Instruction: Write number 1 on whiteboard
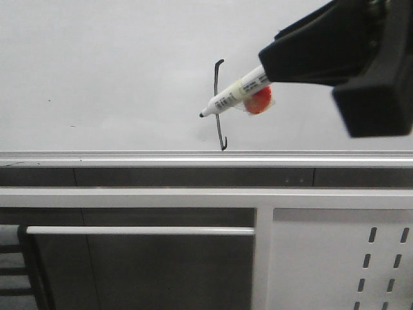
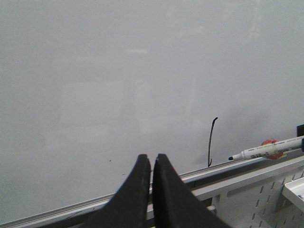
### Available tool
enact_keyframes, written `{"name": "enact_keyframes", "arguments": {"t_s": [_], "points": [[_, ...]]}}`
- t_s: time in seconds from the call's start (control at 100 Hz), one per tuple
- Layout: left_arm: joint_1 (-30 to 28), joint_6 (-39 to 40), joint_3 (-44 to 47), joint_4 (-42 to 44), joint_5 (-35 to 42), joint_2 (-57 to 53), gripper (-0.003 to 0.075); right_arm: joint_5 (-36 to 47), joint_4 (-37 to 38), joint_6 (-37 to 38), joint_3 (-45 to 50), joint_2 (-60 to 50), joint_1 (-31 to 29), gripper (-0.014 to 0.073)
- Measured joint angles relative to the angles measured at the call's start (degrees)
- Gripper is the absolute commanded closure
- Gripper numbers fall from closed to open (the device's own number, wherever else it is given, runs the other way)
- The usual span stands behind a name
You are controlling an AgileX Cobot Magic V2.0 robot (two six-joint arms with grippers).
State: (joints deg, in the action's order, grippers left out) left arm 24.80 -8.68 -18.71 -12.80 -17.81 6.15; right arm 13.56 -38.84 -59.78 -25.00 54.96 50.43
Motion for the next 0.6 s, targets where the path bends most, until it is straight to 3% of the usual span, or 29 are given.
{"name": "enact_keyframes", "arguments": {"t_s": [0.05, 0.15, 0.22, 0.35, 0.6], "points": [[0.0, 0.0, 0.0, -0.4, 0.0, 0.0, 0.0633, -3.0, 0.0, 0.0, -0.7, -2.0, 0.0, 0.0673], [0.0, -0.2, 0.0, -1.1, 0.0, 0.0, 0.0440, -8.4, 0.0, -0.1, -3.1, -4.1, 0.0, 0.0673], [0.0, -1.3, -0.5, -1.6, -1.0, 0.3, 0.0360, -11.5, 0.1, -0.2, -5.0, -4.1, 0.0, 0.0673], [0.0, -9.2, -3.5, -4.7, -7.6, 4.4, 0.0384, -15.4, 0.2, -0.2, -7.7, -2.6, 0.0, 0.0673], [0.7, -38.1, -12.6, -17.2, -18.7, 19.9, 0.0385, -20.6, 0.4, -0.2, -12.0, 1.9, 0.0, 0.0673]]}}
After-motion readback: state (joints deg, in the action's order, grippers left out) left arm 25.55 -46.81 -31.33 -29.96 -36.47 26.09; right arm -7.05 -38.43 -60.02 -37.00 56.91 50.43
